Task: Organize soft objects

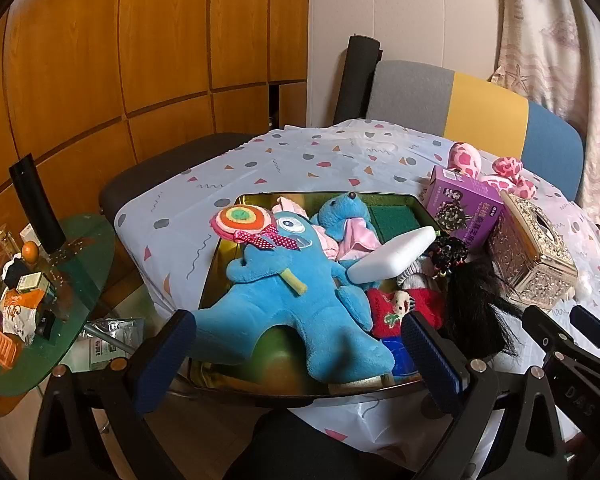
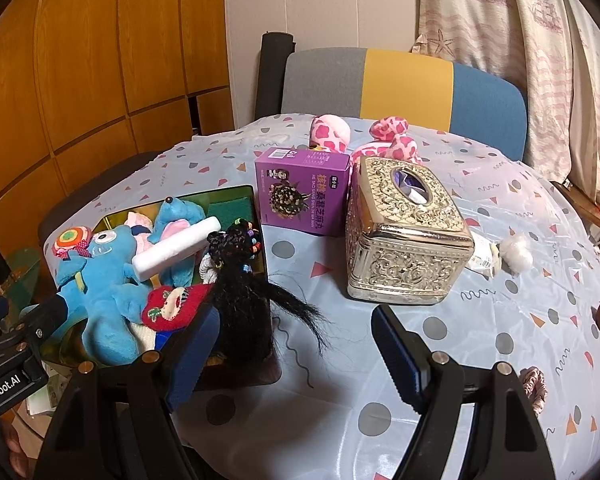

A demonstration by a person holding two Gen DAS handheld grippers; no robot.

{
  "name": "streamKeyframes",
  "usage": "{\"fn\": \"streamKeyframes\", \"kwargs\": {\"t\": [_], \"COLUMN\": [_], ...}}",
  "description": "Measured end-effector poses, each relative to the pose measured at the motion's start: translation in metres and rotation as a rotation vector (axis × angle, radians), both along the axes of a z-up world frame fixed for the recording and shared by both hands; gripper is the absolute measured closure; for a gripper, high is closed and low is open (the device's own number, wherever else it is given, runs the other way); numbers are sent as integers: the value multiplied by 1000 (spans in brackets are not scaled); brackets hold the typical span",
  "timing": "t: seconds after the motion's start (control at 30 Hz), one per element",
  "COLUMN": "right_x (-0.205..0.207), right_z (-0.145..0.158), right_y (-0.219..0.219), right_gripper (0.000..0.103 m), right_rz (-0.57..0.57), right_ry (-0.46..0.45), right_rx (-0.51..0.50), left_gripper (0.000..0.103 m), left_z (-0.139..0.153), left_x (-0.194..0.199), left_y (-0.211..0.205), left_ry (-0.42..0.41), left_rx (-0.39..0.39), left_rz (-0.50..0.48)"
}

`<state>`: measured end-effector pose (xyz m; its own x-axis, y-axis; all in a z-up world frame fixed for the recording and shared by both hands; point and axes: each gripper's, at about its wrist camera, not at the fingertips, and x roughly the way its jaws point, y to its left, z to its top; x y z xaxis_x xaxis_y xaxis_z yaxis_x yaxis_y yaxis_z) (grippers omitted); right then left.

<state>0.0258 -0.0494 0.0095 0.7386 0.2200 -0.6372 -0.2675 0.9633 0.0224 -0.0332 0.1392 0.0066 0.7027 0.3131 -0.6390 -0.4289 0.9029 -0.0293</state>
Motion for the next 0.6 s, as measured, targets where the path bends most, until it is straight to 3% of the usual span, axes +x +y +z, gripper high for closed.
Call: {"fn": "streamKeyframes", "kwargs": {"t": [0.3,0.43,0.6], "right_x": [0,1,1], "right_z": [-1,-3,-3], "right_y": [-1,-2,-5], "right_gripper": [23,23,23], "right_rz": [-2,-6,-18], "right_ry": [3,8,8], "right_rx": [-1,-1,0], "left_gripper": [1,5,3], "left_z": [-1,0,0], "left_x": [1,-1,2], "left_y": [-2,-7,-12], "left_ry": [6,-19,-18], "left_rx": [3,53,51], "left_rz": [-20,-33,-68]}}
